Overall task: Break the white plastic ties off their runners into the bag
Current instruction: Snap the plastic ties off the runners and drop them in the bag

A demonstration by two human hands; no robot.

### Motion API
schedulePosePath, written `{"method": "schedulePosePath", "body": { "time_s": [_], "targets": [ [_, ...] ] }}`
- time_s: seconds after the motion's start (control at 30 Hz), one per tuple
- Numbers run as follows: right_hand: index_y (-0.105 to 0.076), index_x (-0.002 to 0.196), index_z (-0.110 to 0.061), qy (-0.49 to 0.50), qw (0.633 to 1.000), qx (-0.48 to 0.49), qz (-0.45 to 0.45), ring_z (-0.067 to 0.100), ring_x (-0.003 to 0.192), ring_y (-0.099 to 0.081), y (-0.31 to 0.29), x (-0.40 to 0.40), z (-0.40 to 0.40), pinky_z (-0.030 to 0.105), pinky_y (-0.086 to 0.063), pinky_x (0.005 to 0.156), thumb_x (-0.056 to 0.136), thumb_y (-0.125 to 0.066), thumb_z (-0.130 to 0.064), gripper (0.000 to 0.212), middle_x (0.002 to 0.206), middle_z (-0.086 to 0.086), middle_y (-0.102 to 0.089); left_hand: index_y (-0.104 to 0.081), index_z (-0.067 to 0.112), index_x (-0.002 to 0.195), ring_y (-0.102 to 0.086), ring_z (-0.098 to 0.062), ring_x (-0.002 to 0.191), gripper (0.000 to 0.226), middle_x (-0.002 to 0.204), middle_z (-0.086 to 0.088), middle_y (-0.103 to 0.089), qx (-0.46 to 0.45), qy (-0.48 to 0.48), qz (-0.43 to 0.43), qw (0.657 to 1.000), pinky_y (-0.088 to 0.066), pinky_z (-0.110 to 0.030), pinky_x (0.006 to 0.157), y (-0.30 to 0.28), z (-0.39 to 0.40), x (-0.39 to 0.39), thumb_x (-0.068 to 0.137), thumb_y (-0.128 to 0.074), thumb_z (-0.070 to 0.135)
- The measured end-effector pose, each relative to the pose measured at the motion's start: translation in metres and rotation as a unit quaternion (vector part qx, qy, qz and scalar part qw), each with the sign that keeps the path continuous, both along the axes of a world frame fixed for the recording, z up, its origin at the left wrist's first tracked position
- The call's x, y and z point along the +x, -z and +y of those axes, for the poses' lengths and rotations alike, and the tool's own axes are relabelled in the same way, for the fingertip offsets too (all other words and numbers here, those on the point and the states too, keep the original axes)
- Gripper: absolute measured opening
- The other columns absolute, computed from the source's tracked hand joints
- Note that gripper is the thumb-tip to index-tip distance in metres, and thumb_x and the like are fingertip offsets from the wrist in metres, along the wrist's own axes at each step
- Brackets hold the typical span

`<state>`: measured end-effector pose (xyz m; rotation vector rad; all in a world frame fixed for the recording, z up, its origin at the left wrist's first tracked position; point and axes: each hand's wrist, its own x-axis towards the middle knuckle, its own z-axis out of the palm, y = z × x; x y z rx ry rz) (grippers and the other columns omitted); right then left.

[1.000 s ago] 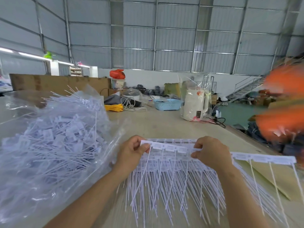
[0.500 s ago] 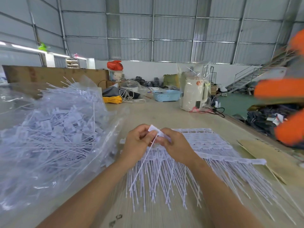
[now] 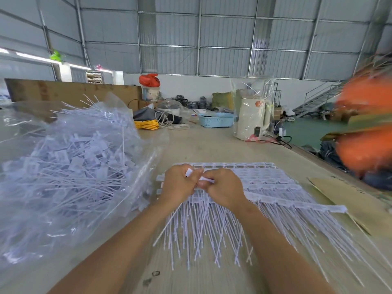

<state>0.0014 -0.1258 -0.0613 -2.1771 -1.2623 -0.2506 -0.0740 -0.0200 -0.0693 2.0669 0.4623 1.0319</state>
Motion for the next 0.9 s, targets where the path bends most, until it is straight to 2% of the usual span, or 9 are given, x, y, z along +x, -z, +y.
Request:
{"method": "schedulePosePath", "body": {
  "time_s": [0.07, 0.17, 0.23, 0.33, 0.4, 0.5, 0.63, 0.77, 0.9],
  "targets": [
    [-0.068, 0.097, -0.023, 0.03, 0.992, -0.05, -0.115, 0.023, 0.09, -0.061, -0.003, -0.004, 0.0, 0.024, -0.033, 0.066, 0.093, -0.049, -0.028, 0.019, 0.091, 0.001, -0.069, -0.054, 0.009, 0.048, -0.041, -0.003, 0.032, 0.043, 0.034, 0.004, -0.047, -0.051, -0.015, 0.02, 0.998, -0.036, -0.018, 0.042, 0.002, 0.002, 0.005, 0.087, -0.065, 0.021],
    [-0.064, 0.088, -0.017, 0.015, 0.985, -0.031, -0.172, 0.025, 0.089, -0.062, -0.013, -0.01, -0.006, 0.025, -0.036, 0.065, 0.095, -0.047, -0.029, 0.021, 0.091, 0.002, -0.068, -0.059, 0.008, 0.054, -0.051, -0.009, 0.04, 0.035, 0.043, 0.0, -0.056, -0.089, -0.057, 0.043, 0.994, -0.046, -0.023, 0.046, 0.007, 0.016, 0.008, 0.088, -0.064, 0.019],
    [-0.061, 0.072, -0.01, -0.034, 0.985, 0.111, -0.131, 0.027, 0.071, -0.059, -0.021, -0.015, -0.013, 0.03, -0.044, 0.059, 0.092, -0.053, -0.03, 0.029, 0.072, 0.006, -0.063, -0.061, 0.002, 0.073, -0.06, -0.02, 0.058, 0.027, 0.066, -0.014, -0.063, -0.122, -0.092, 0.055, 0.987, -0.053, -0.029, 0.06, 0.01, 0.034, 0.002, 0.091, -0.06, 0.021],
    [-0.057, 0.059, -0.009, -0.135, 0.943, 0.3, 0.058, 0.016, 0.057, -0.051, -0.037, -0.016, -0.024, 0.029, -0.041, 0.058, 0.086, -0.059, -0.018, 0.029, 0.064, 0.012, -0.057, -0.055, 0.009, 0.066, -0.049, -0.004, 0.036, 0.031, 0.043, 0.003, -0.055, -0.19, -0.065, -0.016, 0.98, -0.04, -0.016, 0.042, 0.008, 0.039, -0.004, 0.094, -0.058, 0.023],
    [-0.058, 0.062, -0.009, -0.161, 0.939, 0.281, 0.115, 0.006, 0.055, -0.045, -0.038, -0.013, -0.025, 0.027, -0.039, 0.06, 0.088, -0.06, -0.008, 0.026, 0.068, 0.014, -0.056, -0.061, 0.016, 0.066, -0.052, -0.002, 0.036, 0.029, 0.042, 0.005, -0.058, -0.228, 0.002, -0.063, 0.971, -0.043, -0.017, 0.04, 0.002, 0.024, -0.001, 0.094, -0.057, 0.02],
    [-0.064, 0.079, -0.004, -0.163, 0.957, 0.204, 0.126, 0.018, 0.076, -0.056, -0.028, -0.015, -0.019, 0.036, -0.046, 0.072, 0.083, -0.065, -0.003, 0.005, 0.081, 0.009, -0.058, -0.067, 0.022, 0.073, -0.061, -0.011, 0.05, 0.028, 0.055, 0.003, -0.066, -0.274, 0.088, -0.063, 0.956, -0.046, -0.018, 0.046, -0.001, -0.001, 0.004, 0.096, -0.052, 0.017],
    [-0.067, 0.106, -0.008, -0.147, 0.971, 0.165, 0.086, 0.004, 0.095, -0.053, -0.016, -0.016, -0.013, 0.007, -0.036, 0.081, 0.079, -0.068, -0.002, 0.028, 0.101, 0.009, -0.052, -0.073, 0.016, 0.075, -0.053, -0.026, 0.072, 0.034, 0.077, -0.014, -0.064, -0.354, 0.158, -0.043, 0.921, -0.038, -0.029, 0.058, 0.001, -0.012, 0.002, 0.097, -0.047, 0.021],
    [-0.067, 0.113, -0.014, -0.119, 0.976, 0.171, 0.061, -0.013, 0.075, -0.045, -0.01, -0.01, -0.011, 0.001, -0.033, 0.072, 0.077, -0.075, -0.012, 0.036, 0.1, 0.001, -0.042, -0.057, 0.0, 0.103, -0.043, -0.021, 0.047, 0.063, 0.081, -0.024, -0.048, -0.394, 0.221, -0.025, 0.892, -0.032, -0.021, 0.041, 0.002, -0.009, -0.003, 0.096, -0.028, 0.055],
    [-0.06, 0.119, -0.008, -0.109, 0.985, 0.125, 0.047, 0.0, 0.076, -0.047, -0.003, -0.005, -0.009, 0.006, -0.038, 0.072, 0.075, -0.076, -0.012, 0.047, 0.103, -0.002, -0.04, -0.066, 0.005, 0.083, -0.042, -0.013, 0.041, 0.036, 0.068, -0.017, -0.05, -0.347, 0.23, 0.006, 0.909, -0.032, -0.017, 0.037, 0.007, -0.01, -0.005, 0.093, -0.054, 0.038]
  ]
}}
